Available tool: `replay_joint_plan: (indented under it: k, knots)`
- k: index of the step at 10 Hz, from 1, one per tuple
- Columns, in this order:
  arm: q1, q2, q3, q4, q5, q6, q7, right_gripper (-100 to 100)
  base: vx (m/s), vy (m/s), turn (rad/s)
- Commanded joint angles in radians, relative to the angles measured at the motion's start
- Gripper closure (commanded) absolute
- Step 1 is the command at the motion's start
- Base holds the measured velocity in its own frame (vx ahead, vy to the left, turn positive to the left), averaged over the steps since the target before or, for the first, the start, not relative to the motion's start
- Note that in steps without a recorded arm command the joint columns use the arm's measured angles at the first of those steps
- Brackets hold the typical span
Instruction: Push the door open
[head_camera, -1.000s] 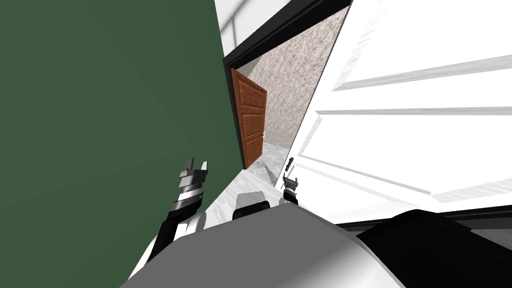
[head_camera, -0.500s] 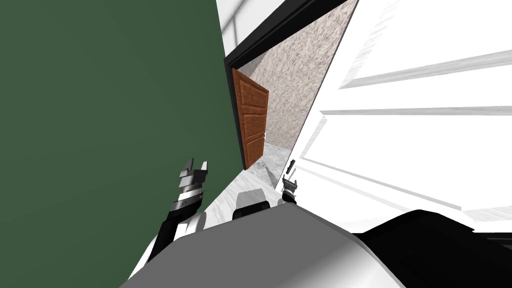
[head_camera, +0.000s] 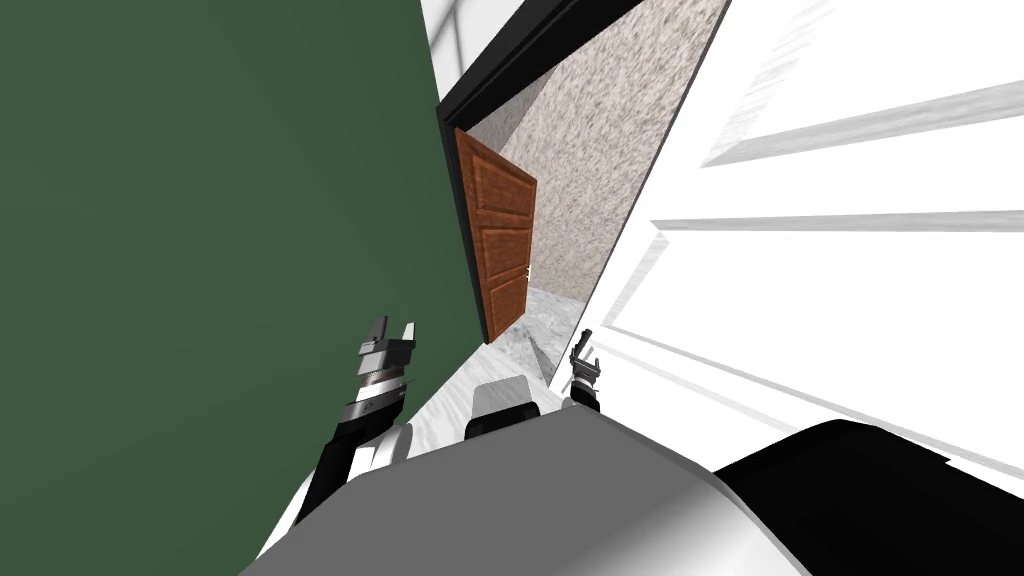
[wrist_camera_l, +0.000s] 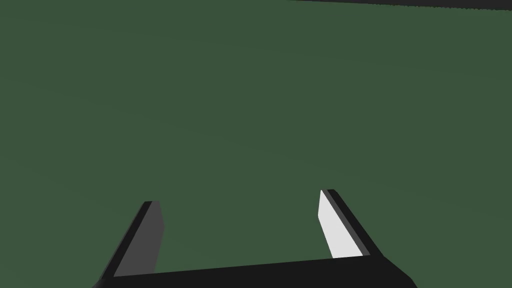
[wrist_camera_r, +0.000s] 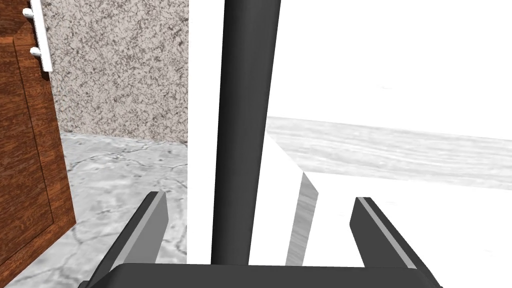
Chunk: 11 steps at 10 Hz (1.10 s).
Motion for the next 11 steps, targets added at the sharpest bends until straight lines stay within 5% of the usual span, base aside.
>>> replay_joint_plan:
  k: [1,4,5,6,11]
  knots:
    - [-0.001,-0.001,-0.003,0.007,-0.002,-0.003,-0.005,-100,0.147,-0.151,0.019]
    - [-0.003,0.032,-0.006,0.018,-0.004,-0.009,-0.013,-100,0.146,-0.125,0.02]
    - [0.003,0.027,-0.004,0.006,-0.003,-0.005,-0.008,-100,0.048,-0.066,0.014]
    - [0.003,0.027,-0.004,0.006,-0.003,-0.005,-0.008,100,-0.003,0.01,-0.007]
    - [0.003,0.027,-0.004,0.006,-0.003,-0.005,-0.008,100,-0.003,0.008,0.002]
